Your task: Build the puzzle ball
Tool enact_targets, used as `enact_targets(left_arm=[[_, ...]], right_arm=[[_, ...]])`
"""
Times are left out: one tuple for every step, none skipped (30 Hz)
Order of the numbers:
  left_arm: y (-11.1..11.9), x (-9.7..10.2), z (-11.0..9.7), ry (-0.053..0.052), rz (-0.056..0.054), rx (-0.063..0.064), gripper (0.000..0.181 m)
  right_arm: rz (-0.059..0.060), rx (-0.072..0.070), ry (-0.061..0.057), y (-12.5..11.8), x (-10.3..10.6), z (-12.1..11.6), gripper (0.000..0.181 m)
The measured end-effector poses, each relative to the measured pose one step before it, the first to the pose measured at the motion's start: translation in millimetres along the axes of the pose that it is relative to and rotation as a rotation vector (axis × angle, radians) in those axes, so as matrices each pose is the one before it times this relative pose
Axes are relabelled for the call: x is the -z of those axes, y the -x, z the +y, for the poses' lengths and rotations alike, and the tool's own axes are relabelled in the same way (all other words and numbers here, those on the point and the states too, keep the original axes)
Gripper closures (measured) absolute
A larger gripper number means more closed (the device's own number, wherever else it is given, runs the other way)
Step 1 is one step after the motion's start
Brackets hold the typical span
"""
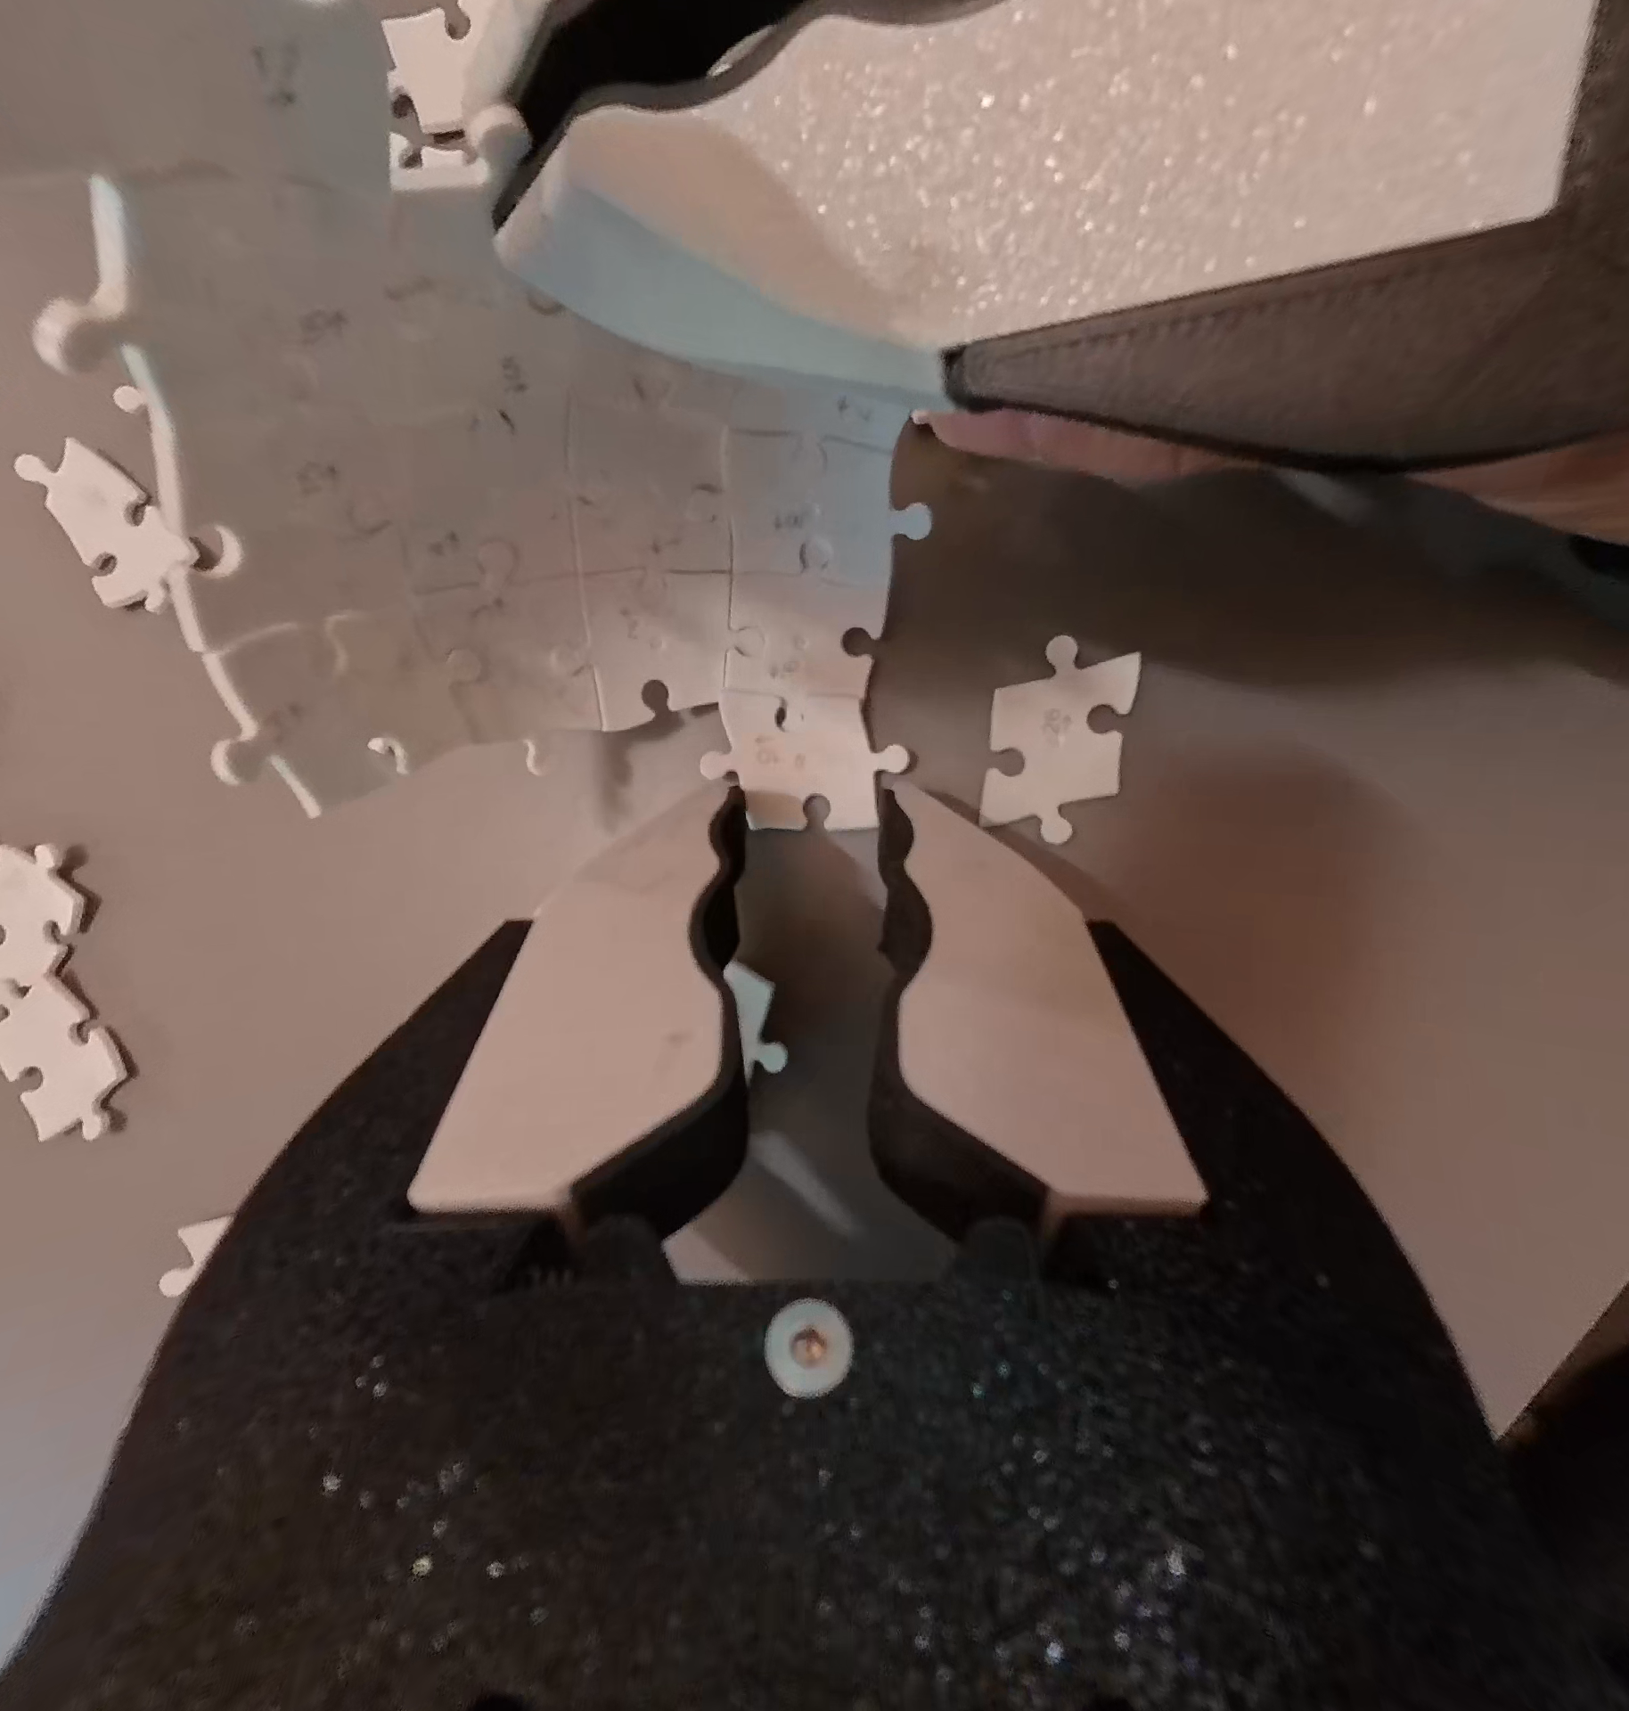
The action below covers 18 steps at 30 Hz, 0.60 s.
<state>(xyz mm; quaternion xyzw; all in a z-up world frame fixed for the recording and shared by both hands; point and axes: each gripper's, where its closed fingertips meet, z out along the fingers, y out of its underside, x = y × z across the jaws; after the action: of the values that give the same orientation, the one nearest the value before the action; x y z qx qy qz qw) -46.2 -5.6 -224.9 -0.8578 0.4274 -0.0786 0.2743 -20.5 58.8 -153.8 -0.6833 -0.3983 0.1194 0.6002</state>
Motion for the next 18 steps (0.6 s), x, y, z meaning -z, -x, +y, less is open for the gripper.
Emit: enact_targets(left_arm=[[0.46, 0.05, 0.2, 0.0004, 0.0001, 0.0021, 0.154], [1.01, 0.11, 0.16, 0.0007, -0.0031, 0.0033, 0.153], [1.02, 0.25, 0.12, 0.0013, -0.004, -0.0008, 0.15], [0.0, 0.36, 0.53, 0.0011, 0.0024, -0.008, 0.148], [-0.2, 0.58, 0.74, 0.0016, 0.004, -0.0055, 0.146], [0.31, 0.71, 0.69, 0.0008, 0.0012, 0.0014, 0.144], [-0.14, 0.81, -0.01, -0.0053, 0.0043, 0.003, 0.14], [-0.8, 1.06, -1.15, -0.0146, 0.009, 0.0037, 0.141], [-0.61, 1.14, -2.78, -0.025, 0.0073, 0.0076, 0.141], [-0.45, 0.8, -4.05, -0.0298, 0.0059, 0.01, 0.143], [-0.83, 0.48, -3.73, -0.0254, 0.0066, 0.0132, 0.145], [-0.53, -0.14, -2.66, -0.0152, 0.0036, 0.0188, 0.148], [-0.18, -0.77, -1.49, -0.0066, 0.0005, 0.0196, 0.149], [0.09, -1.1, -0.26, -0.0012, -0.0029, 0.0154, 0.151], [0.85, -1.36, 0.62, 0.0015, -0.0094, 0.0104, 0.156], [1.33, -1.41, 1.13, 0.0041, -0.0128, 0.0057, 0.159], [1.24, -1.5, 1.2, 0.0047, -0.0115, 0.0032, 0.162], [0.64, -1.49, 1.41, 0.0059, -0.0071, 0.0034, 0.163]], right_arm=[[-0.0012, -0.0011, -0.0004, 0.0, 0.06, -0.05, 0.177], [-0.0002, -0.0008, -0.0001, -0.05, -0.01, 0.03, 0.177], [0.0, -0.0004, -0.0002, -0.07, 0.07, -0.08, 0.177], [0.0, -0.0003, 0.0005, -0.05, -0.04, 0.07, 0.177], [0.0, 0.0, -0.0001, -0.01, -0.01, -0.01, 0.177], [-0.0002, -0.0001, -0.0005, -0.03, 0.03, -0.03, 0.177], [0.0005, 0.0003, -0.0008, -0.02, 0.02, -0.1, 0.177], [0.0007, -0.0002, -0.0002, -0.14, 0.05, 0.02, 0.177], [-0.0005, -0.001, 0.0004, 0.03, -0.02, -0.04, 0.177], [0.0002, -0.0006, 0.0002, -0.12, 0.01, 0.07, 0.177], [0.0012, -0.0009, 0.0012, -0.16, -0.12, 0.12, 0.177], [0.0005, 0.0008, 0.0002, -0.03, -0.07, 0.08, 0.177], [0.0004, 0.0008, -0.0005, 0.1, 0.05, -0.11, 0.177], [0.0, -0.0005, 0.0003, -0.03, -0.05, 0.05, 0.177], [-0.0001, 0.0003, -0.0009, -0.04, 0.1, -0.17, 0.177], [-0.0001, 0.0002, -0.0004, 0.07, 0.04, -0.06, 0.177], [-0.0002, 0.0, 0.0, 0.02, 0.0, 0.0, 0.177], [0.0002, -0.0001, 0.0009, -0.01, -0.07, 0.08, 0.177]])
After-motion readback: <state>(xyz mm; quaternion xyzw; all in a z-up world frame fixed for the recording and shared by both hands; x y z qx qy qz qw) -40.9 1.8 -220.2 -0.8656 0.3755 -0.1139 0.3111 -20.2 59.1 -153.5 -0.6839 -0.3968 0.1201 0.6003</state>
